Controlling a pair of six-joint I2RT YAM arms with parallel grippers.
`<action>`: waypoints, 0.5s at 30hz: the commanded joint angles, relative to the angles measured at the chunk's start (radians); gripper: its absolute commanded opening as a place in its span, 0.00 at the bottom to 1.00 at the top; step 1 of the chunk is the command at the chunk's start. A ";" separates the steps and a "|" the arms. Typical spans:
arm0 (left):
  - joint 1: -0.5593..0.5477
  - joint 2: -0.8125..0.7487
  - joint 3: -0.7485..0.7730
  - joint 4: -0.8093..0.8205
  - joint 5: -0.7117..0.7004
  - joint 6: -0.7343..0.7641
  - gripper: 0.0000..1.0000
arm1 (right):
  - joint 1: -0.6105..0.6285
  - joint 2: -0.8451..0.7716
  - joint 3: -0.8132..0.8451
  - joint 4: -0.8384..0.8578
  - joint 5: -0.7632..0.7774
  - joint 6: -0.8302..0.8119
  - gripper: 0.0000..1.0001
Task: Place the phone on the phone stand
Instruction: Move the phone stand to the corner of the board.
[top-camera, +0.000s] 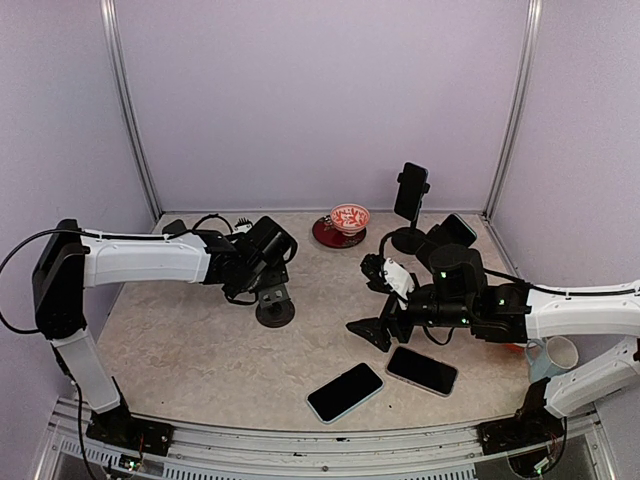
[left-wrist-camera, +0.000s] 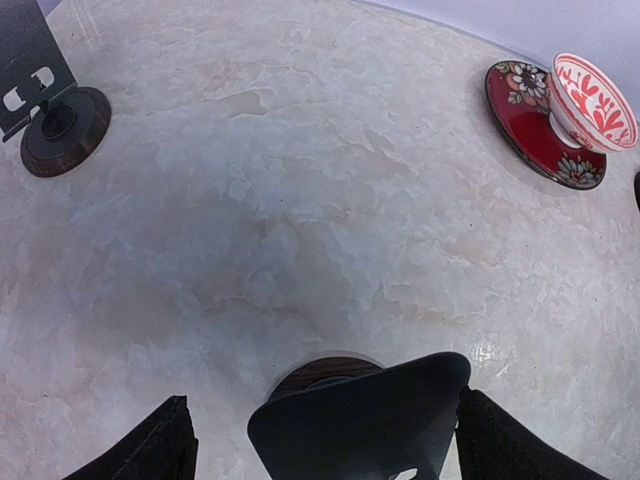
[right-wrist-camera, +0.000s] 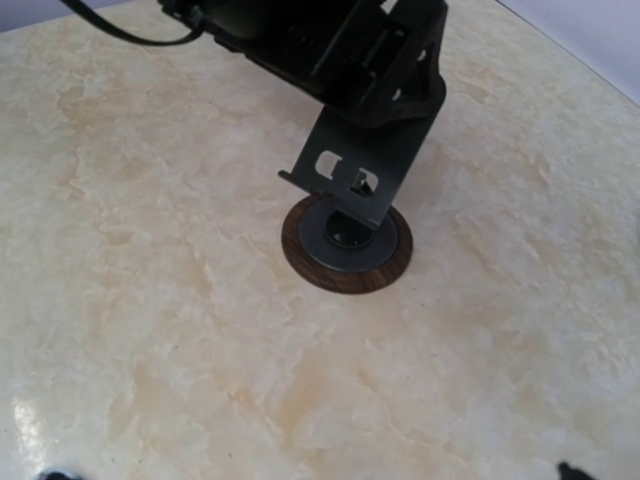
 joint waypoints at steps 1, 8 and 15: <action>0.003 0.012 -0.015 0.019 -0.024 0.010 0.85 | -0.007 0.002 0.001 0.016 0.007 -0.008 1.00; 0.003 0.010 -0.014 0.017 -0.049 0.015 0.62 | -0.007 0.006 0.002 0.014 0.007 -0.008 1.00; 0.003 0.016 -0.016 0.028 -0.046 0.025 0.39 | -0.006 0.007 0.002 0.012 0.007 -0.009 1.00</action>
